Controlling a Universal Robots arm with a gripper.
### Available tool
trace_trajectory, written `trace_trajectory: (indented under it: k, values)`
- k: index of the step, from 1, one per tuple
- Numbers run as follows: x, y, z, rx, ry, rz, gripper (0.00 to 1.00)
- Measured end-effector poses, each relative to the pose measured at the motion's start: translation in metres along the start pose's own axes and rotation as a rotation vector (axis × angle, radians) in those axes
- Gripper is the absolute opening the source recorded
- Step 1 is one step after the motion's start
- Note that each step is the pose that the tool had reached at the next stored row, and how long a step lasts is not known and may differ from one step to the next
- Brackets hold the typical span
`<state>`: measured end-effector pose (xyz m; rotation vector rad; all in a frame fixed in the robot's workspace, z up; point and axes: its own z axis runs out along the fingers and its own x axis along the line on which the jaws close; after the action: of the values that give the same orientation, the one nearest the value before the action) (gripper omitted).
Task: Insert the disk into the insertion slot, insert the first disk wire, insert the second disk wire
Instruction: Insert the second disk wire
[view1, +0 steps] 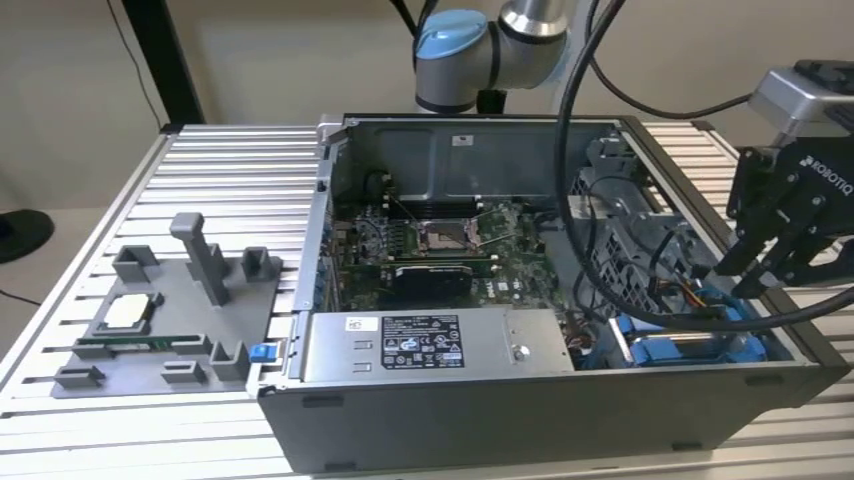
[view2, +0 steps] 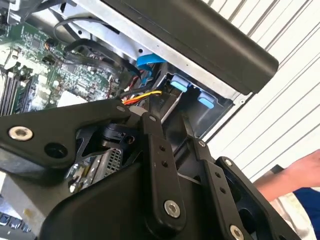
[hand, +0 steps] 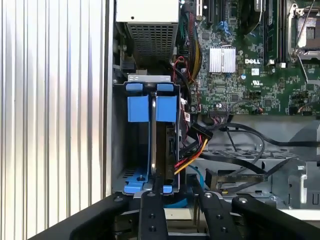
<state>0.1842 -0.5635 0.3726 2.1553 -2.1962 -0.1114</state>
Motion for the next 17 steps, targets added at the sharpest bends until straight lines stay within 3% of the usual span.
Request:
trace_trajectory:
  k: [3,12,17]
  values:
    - [-0.0002,-0.0015,0.0000,-0.0134,0.0021,0.000,1.00]
    - [-0.0008,-0.0016,0.0001,-0.0135,0.0019,0.000,1.00]
    - [-0.0103,-0.0014,0.0002,-0.0136,0.0022,0.000,1.00]
